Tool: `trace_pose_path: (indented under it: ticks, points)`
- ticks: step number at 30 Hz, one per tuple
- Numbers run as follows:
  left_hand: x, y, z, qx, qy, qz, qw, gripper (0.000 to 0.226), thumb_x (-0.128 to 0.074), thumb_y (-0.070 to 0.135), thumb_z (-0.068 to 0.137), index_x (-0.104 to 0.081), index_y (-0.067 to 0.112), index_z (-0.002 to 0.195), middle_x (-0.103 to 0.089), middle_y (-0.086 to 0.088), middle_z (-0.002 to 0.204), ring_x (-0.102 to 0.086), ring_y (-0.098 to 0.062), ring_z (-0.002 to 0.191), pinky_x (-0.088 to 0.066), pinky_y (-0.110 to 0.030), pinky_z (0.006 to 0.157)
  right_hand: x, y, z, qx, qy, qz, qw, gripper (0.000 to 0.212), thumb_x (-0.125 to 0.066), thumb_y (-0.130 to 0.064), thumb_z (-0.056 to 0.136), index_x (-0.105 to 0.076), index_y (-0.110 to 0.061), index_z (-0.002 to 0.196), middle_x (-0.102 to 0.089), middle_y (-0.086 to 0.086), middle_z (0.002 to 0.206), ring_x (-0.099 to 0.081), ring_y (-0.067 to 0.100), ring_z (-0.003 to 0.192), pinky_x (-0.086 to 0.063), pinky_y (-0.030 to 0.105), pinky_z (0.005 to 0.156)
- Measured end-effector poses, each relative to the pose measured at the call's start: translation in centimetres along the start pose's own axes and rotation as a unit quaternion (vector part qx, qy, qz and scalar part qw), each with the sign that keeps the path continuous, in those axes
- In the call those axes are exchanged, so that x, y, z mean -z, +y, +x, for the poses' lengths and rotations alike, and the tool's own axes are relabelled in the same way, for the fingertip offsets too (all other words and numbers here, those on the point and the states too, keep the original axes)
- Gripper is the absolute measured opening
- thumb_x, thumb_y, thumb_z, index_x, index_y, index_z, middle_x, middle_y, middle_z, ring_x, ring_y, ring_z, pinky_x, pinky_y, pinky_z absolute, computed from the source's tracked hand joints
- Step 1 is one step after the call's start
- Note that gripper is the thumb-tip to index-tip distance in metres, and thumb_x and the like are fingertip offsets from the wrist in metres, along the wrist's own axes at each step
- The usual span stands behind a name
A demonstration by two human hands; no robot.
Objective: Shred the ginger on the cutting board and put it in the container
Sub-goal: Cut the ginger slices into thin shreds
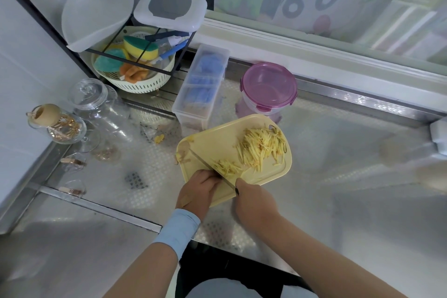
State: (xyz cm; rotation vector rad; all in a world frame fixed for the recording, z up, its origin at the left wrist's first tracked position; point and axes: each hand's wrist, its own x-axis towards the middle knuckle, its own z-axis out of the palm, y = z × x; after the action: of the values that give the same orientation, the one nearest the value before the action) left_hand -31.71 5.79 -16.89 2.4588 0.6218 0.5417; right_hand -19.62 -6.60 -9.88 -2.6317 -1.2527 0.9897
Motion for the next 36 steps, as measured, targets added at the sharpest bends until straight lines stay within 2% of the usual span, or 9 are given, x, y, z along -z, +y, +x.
trace_pose_path:
  ticks: [5,9,11,16,19,21,26,33,36]
  points:
    - [-0.2,-0.2,0.0,0.016,-0.001,-0.011,1.000,0.028,-0.048,0.023,0.091,-0.073,0.013,0.099,-0.054,0.011,0.108,-0.051,-0.012,0.102,-0.042,-0.019,0.078,0.9,-0.4,0.5,0.003,-0.001,-0.001,1.000,0.014,-0.040,-0.008,0.091,-0.039,-0.022,0.095,-0.053,0.003,0.084,-0.054,0.029,0.075,-0.045,0.035,0.061]
    - [-0.1,-0.2,0.1,0.011,0.012,0.018,1.000,0.030,-0.049,0.027,0.090,-0.075,0.013,0.092,-0.063,0.003,0.100,-0.051,-0.013,0.096,-0.053,-0.027,0.068,0.4,0.1,0.0,0.012,0.005,-0.005,1.000,0.016,-0.041,-0.010,0.092,-0.034,-0.024,0.094,-0.051,0.000,0.077,-0.058,0.029,0.072,-0.040,0.033,0.056]
    - [-0.1,-0.2,0.2,0.012,0.015,0.024,1.000,0.031,-0.049,0.028,0.089,-0.075,0.013,0.088,-0.067,-0.002,0.095,-0.051,-0.013,0.095,-0.056,-0.030,0.066,0.2,0.5,-0.7,0.012,0.019,-0.013,1.000,0.014,-0.043,-0.013,0.095,-0.033,-0.024,0.094,-0.048,-0.002,0.072,-0.052,0.024,0.062,-0.036,0.032,0.051]
    - [0.1,0.2,0.2,0.015,0.013,0.033,0.999,0.031,-0.048,0.030,0.089,-0.075,0.015,0.089,-0.067,0.000,0.096,-0.051,-0.012,0.096,-0.053,-0.027,0.068,-0.2,1.0,-1.4,0.006,0.033,-0.006,0.999,0.003,-0.042,-0.019,0.098,-0.040,-0.022,0.098,-0.051,0.000,0.075,-0.052,0.027,0.065,-0.040,0.035,0.055]
    - [0.1,0.3,0.1,0.025,0.002,0.030,0.999,0.031,-0.046,0.028,0.090,-0.075,0.016,0.093,-0.067,0.000,0.098,-0.051,-0.012,0.097,-0.054,-0.029,0.068,0.0,0.3,-0.7,0.005,0.013,-0.005,1.000,0.013,-0.040,-0.013,0.096,-0.043,-0.022,0.107,-0.058,0.003,0.089,-0.054,0.028,0.075,-0.042,0.035,0.062]
    - [0.1,0.2,0.1,0.024,0.000,0.030,0.999,0.031,-0.046,0.027,0.091,-0.075,0.015,0.094,-0.067,-0.001,0.098,-0.051,-0.013,0.097,-0.055,-0.032,0.067,0.6,-0.6,-0.3,0.013,0.007,-0.008,1.000,0.016,-0.041,-0.008,0.093,-0.039,-0.021,0.102,-0.057,0.005,0.091,-0.058,0.029,0.081,-0.047,0.035,0.066]
    - [0.0,0.0,0.1,0.024,0.005,0.027,0.999,0.030,-0.047,0.028,0.091,-0.074,0.015,0.092,-0.067,0.000,0.096,-0.052,-0.014,0.096,-0.051,-0.031,0.071,1.0,-0.7,-0.2,0.025,0.013,-0.017,0.999,0.015,-0.038,-0.008,0.093,-0.036,-0.021,0.100,-0.049,0.002,0.082,-0.050,0.030,0.074,-0.042,0.034,0.062]
    - [-0.2,0.0,0.1,0.018,0.018,0.027,0.999,0.028,-0.049,0.027,0.090,-0.073,0.013,0.088,-0.066,-0.003,0.094,-0.050,-0.014,0.094,-0.041,-0.021,0.073,-0.7,1.0,-1.6,0.014,0.038,0.002,0.999,0.006,-0.041,-0.021,0.098,-0.037,-0.023,0.103,-0.058,0.003,0.079,-0.058,0.030,0.069,-0.042,0.036,0.056]
    - [-0.1,0.0,0.1,0.019,0.018,0.022,0.999,0.028,-0.049,0.027,0.090,-0.074,0.014,0.088,-0.065,-0.001,0.092,-0.051,-0.014,0.093,-0.041,-0.021,0.070,-0.5,0.3,-0.9,0.010,0.022,0.011,1.000,0.012,-0.039,-0.016,0.096,-0.038,-0.022,0.106,-0.060,0.006,0.089,-0.055,0.030,0.075,-0.044,0.036,0.061]
